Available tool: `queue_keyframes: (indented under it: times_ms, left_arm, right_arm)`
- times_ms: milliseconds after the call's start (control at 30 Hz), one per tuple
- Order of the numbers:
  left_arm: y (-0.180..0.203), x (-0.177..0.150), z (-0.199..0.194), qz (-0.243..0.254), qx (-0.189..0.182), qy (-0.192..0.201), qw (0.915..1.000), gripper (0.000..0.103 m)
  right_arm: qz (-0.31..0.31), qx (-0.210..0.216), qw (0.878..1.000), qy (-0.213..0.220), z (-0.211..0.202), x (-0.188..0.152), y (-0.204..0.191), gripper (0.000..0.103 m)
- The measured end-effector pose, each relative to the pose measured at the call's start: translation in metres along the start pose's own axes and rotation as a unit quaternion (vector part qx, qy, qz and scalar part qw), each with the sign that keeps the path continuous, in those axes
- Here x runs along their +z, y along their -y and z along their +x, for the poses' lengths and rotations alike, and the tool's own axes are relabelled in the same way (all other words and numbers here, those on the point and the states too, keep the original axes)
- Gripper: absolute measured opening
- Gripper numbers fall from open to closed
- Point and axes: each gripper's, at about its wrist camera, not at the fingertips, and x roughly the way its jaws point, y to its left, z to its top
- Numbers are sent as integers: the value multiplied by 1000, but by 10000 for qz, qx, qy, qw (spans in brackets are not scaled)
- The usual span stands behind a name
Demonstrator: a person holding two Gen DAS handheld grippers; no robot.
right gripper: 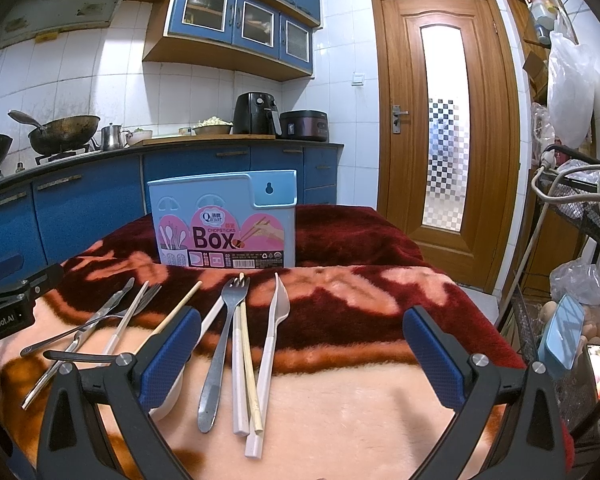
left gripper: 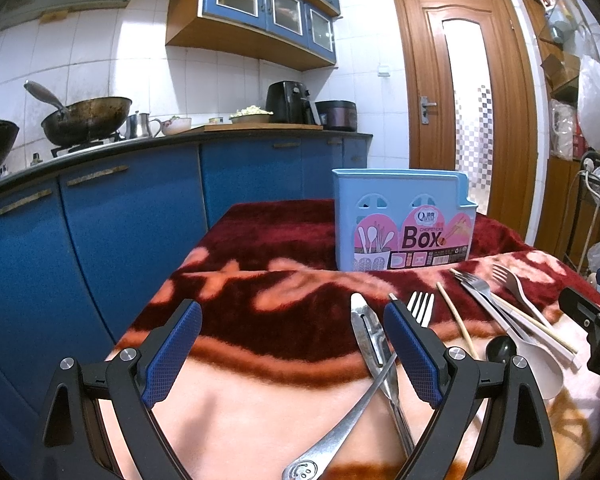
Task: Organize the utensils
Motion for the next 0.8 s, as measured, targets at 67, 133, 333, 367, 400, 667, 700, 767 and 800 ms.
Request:
queue_keyframes:
  times_ms: [67, 133, 333, 367, 400, 667, 700, 767, 800]
  left_arm:
    - [2, -1, 1, 11, -2, -34, 10000, 93]
    - [3, 0, 3, 30, -16, -119, 9999, 93]
    - [3, 6, 7, 122, -90, -304, 9994, 93]
    - [3, 9, 8, 155, -86, -324, 9993, 93]
    - [2, 12, 8, 197, -74, -344, 9992, 93]
    - [-6, 38, 21, 435, -147, -866, 9952, 93]
    - [-8, 42, 25, 432, -204, -1035, 9935, 93]
    - [-10, 45, 31, 445, -299, -1246, 9907, 93]
    - [-11, 46, 35, 467, -382, -1438, 9878, 93]
  right_arm:
    - [74, 25, 9999, -69, 0, 5, 2, 103]
    - [107, 117, 9996, -237, 6, 5, 4, 103]
    - [-108, 247, 9974, -664, 14, 21, 6, 103]
    - [-186, 249, 9967, -748, 16, 26, 5, 103]
    - [-225, 252, 9962, -801, 17, 29, 5, 103]
    - [-266, 566, 9812, -1826, 40, 59, 9, 103]
    - [-298, 593, 9783, -1964, 43, 61, 9, 103]
    - [-392, 637, 9721, -2224, 48, 63, 7, 99]
    - [-422, 658, 9688, -2353, 51, 64, 7, 98]
